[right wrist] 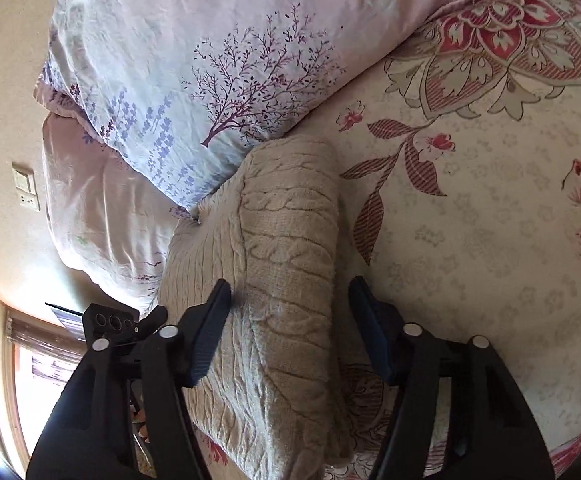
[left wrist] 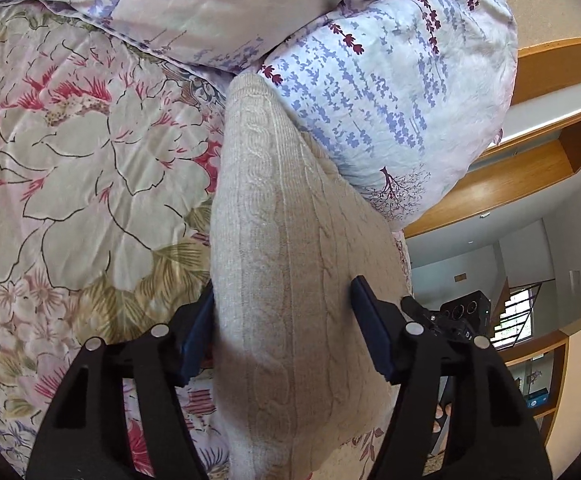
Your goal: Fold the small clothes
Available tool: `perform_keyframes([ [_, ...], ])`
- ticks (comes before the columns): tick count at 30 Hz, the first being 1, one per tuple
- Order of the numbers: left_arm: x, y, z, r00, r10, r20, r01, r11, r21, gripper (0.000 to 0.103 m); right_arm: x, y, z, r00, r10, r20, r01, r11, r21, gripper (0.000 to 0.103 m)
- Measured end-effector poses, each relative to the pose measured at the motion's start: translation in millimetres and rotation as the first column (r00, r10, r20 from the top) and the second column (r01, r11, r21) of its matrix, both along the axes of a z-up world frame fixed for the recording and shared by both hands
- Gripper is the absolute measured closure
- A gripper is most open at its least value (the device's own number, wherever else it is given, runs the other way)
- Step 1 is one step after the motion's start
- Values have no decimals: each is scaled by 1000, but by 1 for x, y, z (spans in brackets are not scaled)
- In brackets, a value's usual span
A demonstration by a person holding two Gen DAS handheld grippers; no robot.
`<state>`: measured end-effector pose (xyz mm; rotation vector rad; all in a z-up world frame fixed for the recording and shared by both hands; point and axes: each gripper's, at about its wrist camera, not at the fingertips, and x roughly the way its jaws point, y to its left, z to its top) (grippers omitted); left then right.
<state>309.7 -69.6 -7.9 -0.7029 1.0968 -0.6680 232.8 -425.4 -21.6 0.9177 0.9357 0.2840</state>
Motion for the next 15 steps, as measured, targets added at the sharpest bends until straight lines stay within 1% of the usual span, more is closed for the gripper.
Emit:
perform_keyframes([
  [4, -2, -1, 0, 1000, 5, 16, -6, 1000, 11, 39, 1, 5, 3, 1000, -4, 13, 5, 999, -40, 46],
  [6, -1, -3, -1, 1000, 5, 10, -5, 1000, 7, 42, 4, 13, 0, 999, 32, 16, -32, 999, -19, 63],
  [8, -1, 1, -3, 1000, 6, 5, -6, 1000, -16, 57, 5, 21, -3, 999, 50, 19, -50, 999, 0, 70],
  [9, -1, 5, -4, 1000, 1, 7, -1, 1000, -27, 59, 4, 23, -3, 998, 49, 24, -50, 999, 12, 71],
  [11, -2, 14, -2, 1000, -11, 4, 12, 999, -48, 64, 3, 26, -3, 999, 45, 30, -47, 997, 64, 72],
  [13, -5, 25, 3, 1000, -14, 10, 14, 999, -33, 64, 4, 35, 1, 998, 59, 36, -62, 995, 83, 72],
  [15, -9, 43, 11, 1000, -6, 24, 7, 1000, -5, 64, 7, 53, 5, 994, 95, 46, -98, 993, 72, 73],
])
